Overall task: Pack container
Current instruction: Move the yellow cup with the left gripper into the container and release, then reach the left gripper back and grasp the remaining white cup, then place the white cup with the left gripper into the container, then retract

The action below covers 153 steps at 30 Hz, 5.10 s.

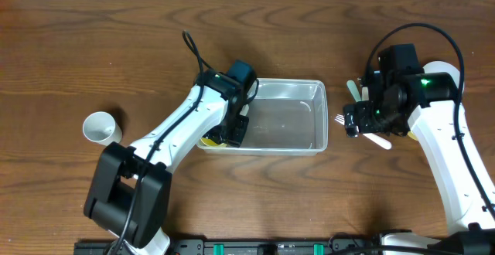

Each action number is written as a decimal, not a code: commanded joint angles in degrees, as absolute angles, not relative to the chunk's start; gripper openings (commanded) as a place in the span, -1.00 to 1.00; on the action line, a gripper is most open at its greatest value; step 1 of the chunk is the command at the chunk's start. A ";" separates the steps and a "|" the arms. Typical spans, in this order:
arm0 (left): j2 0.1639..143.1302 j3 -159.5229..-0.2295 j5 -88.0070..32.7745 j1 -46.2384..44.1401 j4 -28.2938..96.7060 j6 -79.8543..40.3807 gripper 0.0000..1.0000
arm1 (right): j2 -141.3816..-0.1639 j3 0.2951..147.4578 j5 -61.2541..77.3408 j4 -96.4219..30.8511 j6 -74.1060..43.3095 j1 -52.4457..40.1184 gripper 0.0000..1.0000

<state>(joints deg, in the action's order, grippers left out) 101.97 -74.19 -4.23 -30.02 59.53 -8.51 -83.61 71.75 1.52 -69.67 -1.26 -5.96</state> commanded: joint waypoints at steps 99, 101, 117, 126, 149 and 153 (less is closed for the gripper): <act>83.24 -82.17 0.43 4.12 70.39 -11.16 -0.88 | -83.48 72.53 1.30 -70.04 -1.02 -5.96 0.89; 79.61 -84.29 0.40 -0.97 72.99 -11.18 -0.88 | -83.48 72.53 1.30 -70.00 -1.02 -5.96 0.90; 84.93 -89.91 0.40 -32.93 74.43 -10.11 -0.88 | -83.48 72.53 1.30 -70.08 -1.02 -5.96 0.92; 92.90 -88.88 0.43 -33.19 75.44 -10.11 -0.88 | -83.48 72.53 1.30 -70.15 -1.02 -5.96 0.92; 94.91 -88.40 2.74 -33.10 75.46 -10.50 -0.31 | -83.48 72.53 1.30 -70.54 -1.02 -5.96 0.94; 91.61 -88.40 7.86 -31.79 75.18 -12.75 -0.31 | -83.46 72.53 1.28 -70.41 -1.30 -5.96 0.98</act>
